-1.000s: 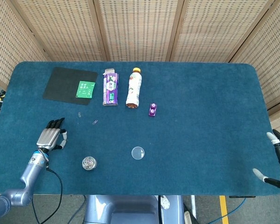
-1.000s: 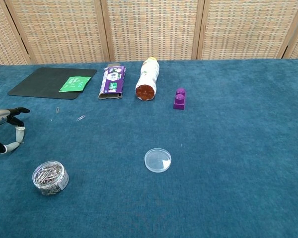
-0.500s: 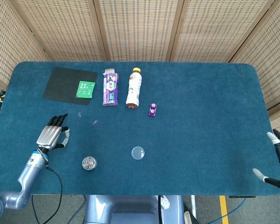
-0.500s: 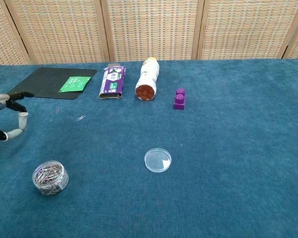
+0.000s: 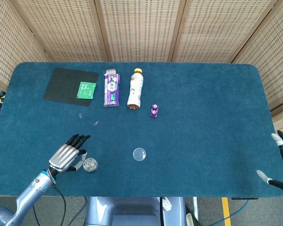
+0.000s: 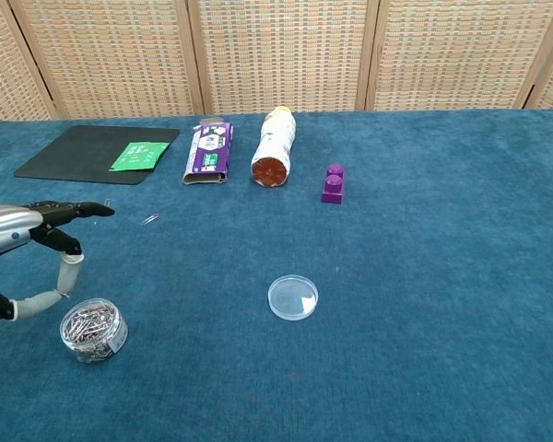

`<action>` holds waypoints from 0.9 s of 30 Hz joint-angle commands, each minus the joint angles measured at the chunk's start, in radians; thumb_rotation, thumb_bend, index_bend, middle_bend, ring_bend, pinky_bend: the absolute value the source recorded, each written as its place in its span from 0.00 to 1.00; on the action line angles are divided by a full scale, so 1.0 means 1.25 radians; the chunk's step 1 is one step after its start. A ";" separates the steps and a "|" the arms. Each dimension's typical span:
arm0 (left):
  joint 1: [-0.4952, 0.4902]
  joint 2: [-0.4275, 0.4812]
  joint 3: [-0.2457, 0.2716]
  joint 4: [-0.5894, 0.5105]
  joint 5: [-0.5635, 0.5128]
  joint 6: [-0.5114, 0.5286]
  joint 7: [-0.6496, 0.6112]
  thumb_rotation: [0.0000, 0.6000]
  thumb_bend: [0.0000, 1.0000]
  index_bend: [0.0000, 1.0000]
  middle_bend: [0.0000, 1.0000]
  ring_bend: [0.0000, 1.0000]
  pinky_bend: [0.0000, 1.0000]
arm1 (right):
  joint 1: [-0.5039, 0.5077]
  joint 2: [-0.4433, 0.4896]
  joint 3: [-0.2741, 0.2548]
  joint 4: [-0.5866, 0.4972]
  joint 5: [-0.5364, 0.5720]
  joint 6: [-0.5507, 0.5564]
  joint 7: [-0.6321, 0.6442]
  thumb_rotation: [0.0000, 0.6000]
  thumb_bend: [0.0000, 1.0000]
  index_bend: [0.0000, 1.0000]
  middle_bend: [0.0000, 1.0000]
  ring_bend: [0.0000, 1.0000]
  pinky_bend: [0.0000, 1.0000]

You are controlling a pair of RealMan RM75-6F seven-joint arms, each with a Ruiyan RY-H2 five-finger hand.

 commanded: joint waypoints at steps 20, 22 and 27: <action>0.000 -0.025 0.003 -0.008 -0.024 -0.018 0.019 1.00 0.20 0.23 0.00 0.00 0.00 | -0.001 0.001 0.000 0.002 -0.001 0.002 0.004 1.00 0.00 0.02 0.00 0.00 0.00; 0.000 -0.026 0.004 -0.005 -0.017 -0.014 0.005 1.00 0.17 0.20 0.00 0.00 0.00 | -0.001 0.002 -0.001 0.002 -0.001 0.001 0.004 1.00 0.00 0.02 0.00 0.00 0.00; -0.001 -0.025 0.004 0.000 0.002 0.000 -0.023 1.00 0.15 0.21 0.00 0.00 0.00 | -0.001 0.001 -0.001 0.002 -0.002 0.002 0.004 1.00 0.00 0.02 0.00 0.00 0.00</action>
